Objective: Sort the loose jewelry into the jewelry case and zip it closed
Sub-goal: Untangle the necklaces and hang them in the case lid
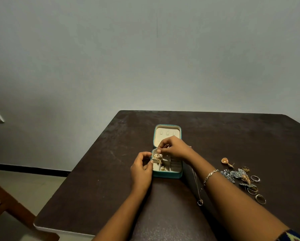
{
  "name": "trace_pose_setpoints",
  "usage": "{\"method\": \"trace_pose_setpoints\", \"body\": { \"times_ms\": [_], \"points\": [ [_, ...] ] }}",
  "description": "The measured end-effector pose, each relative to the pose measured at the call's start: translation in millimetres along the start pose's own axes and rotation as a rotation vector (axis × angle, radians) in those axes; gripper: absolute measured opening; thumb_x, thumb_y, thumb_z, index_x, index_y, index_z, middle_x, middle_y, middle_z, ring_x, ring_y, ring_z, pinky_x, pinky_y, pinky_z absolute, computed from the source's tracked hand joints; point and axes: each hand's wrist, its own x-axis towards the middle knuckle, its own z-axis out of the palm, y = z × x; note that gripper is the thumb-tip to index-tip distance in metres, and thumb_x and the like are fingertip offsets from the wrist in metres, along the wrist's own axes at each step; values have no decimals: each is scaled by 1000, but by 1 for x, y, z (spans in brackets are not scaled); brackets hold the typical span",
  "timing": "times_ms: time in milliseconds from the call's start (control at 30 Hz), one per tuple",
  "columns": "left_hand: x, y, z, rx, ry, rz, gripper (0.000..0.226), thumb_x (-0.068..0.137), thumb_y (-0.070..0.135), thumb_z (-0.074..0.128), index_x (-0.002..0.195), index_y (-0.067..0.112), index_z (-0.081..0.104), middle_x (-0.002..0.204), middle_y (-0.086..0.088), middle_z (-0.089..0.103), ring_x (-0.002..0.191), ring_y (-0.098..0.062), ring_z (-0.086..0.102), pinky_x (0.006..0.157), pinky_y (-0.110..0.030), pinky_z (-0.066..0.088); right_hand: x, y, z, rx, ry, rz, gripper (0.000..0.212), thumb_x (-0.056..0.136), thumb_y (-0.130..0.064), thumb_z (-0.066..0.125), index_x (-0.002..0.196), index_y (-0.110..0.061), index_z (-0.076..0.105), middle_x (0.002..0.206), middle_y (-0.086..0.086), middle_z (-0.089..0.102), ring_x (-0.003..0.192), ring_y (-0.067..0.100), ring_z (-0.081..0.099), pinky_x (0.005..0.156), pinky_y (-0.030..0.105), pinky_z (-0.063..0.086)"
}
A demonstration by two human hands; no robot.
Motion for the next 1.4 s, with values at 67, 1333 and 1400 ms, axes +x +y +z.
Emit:
{"method": "trace_pose_setpoints", "body": {
  "times_ms": [67, 1333, 1400],
  "points": [
    [1, 1, -1, -3, 17, -9, 18, 84, -5, 56, 93, 10, 60, 84, 11, 59, 71, 11, 59, 60, -3, 43, -3, -4, -5, 72, 6, -20, 12, 82, -12, 65, 90, -4, 69, 79, 0, 62, 69, 3, 52, 68, 19, 43],
    [32, 63, -17, -213, -156, -59, 6, 82, -3, 61, 83, 2, 65, 75, -2, 64, 63, -2, 60, 49, -6, 43, -41, -66, -73, 596, 309, -164, 15, 86, -3, 55, 73, -8, 60, 70, 8, 66, 55, 9, 60, 49, 16, 43],
    [31, 64, -17, -211, -149, -72, 12, 82, -1, 62, 77, 9, 64, 75, -1, 65, 68, -6, 59, 50, -7, 45, -43, -65, -74, 605, 322, -159, 15, 86, -4, 56, 72, -8, 59, 67, 7, 64, 54, 9, 59, 48, 16, 42]
  ]
}}
